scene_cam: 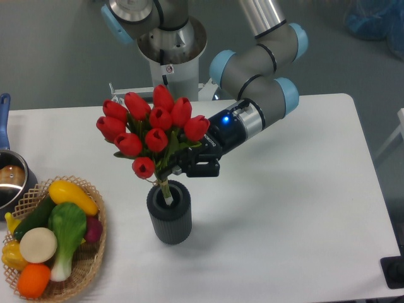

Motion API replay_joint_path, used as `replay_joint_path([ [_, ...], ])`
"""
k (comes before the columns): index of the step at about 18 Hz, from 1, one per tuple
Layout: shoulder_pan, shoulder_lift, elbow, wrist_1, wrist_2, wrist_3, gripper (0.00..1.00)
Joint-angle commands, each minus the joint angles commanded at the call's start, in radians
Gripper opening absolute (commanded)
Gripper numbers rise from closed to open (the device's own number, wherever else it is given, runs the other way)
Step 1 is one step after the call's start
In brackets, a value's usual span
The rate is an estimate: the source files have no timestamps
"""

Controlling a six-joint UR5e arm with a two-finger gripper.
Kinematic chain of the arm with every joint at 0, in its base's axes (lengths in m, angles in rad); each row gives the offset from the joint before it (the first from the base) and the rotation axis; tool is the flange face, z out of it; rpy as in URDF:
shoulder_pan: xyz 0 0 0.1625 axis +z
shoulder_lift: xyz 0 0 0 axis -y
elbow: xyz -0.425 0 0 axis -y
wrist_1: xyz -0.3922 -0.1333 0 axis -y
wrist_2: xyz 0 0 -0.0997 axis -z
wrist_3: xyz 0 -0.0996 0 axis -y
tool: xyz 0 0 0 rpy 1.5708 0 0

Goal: Insert the flowers into the vase
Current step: 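Lower the tulip stems into the vase opening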

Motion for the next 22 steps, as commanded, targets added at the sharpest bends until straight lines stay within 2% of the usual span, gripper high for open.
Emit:
replay_joint_path([
  [12, 0.002, -0.002, -0.077, 0.002, -0.003, 0.005, 0.07],
  [22, 0.000, -0.067, -0.083, 0.002, -0.003, 0.092, 0.07],
])
